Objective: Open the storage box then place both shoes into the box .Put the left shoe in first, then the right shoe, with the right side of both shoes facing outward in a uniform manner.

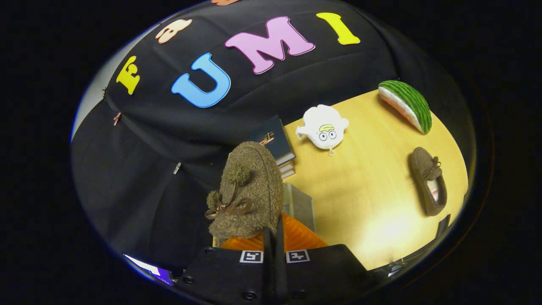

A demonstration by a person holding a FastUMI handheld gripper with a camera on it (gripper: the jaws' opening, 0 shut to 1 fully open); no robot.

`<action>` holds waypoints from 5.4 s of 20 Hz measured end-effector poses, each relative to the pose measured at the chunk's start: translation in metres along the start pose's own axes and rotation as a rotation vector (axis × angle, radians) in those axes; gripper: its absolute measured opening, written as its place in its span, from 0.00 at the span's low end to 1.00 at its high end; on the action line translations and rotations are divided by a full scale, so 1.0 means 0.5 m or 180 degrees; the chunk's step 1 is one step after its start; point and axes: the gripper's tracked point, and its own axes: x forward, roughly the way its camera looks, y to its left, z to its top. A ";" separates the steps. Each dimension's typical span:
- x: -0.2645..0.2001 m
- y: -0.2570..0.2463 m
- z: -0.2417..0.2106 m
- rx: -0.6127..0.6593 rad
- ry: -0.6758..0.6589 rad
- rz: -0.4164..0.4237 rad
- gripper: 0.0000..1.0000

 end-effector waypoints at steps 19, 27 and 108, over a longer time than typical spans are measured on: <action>0.248 0.107 -0.254 0.0011 0.0887 -0.0012 0.18; 0.131 0.135 -0.186 -0.0584 0.0534 0.0405 0.99; 0.043 0.026 -0.026 -0.0431 0.0139 -0.0037 0.05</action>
